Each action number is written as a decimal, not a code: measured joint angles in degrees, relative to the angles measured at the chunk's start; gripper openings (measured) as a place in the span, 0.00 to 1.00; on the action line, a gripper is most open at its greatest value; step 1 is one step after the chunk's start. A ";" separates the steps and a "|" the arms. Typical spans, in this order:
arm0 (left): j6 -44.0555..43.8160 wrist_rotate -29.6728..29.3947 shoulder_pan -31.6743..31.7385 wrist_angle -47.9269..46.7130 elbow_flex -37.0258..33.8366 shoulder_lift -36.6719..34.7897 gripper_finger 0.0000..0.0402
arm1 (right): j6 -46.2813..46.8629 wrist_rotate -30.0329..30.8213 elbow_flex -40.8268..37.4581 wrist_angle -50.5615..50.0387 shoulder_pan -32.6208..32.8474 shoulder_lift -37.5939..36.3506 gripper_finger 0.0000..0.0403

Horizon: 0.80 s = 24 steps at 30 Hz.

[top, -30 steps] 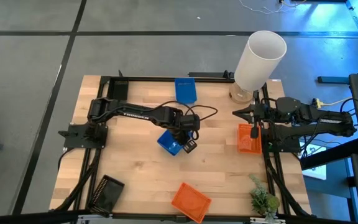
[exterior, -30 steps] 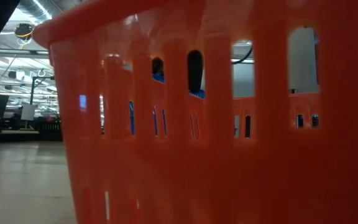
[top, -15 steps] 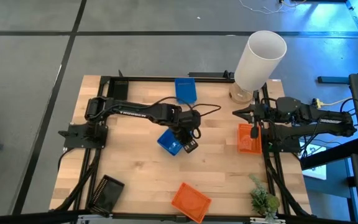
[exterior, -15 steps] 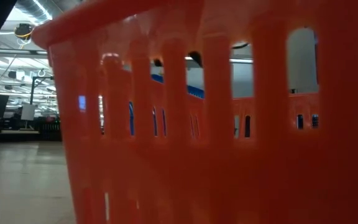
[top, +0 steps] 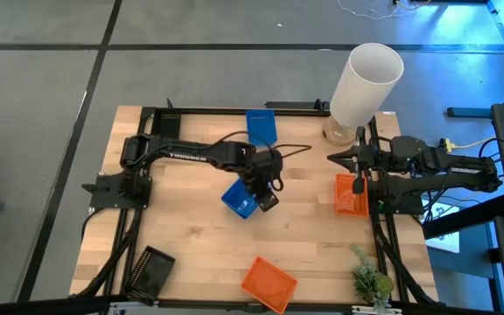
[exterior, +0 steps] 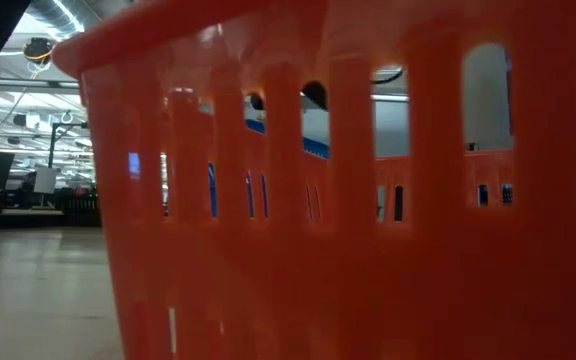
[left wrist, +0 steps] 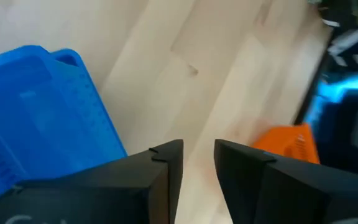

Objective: Stack baskets by color
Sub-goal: Stack the bottom left blue bin on the bottom right blue bin

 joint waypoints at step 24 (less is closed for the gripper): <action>-0.68 -10.75 1.25 -8.20 -0.89 -2.80 0.21 | 0.20 0.00 0.00 -0.04 0.00 0.01 0.04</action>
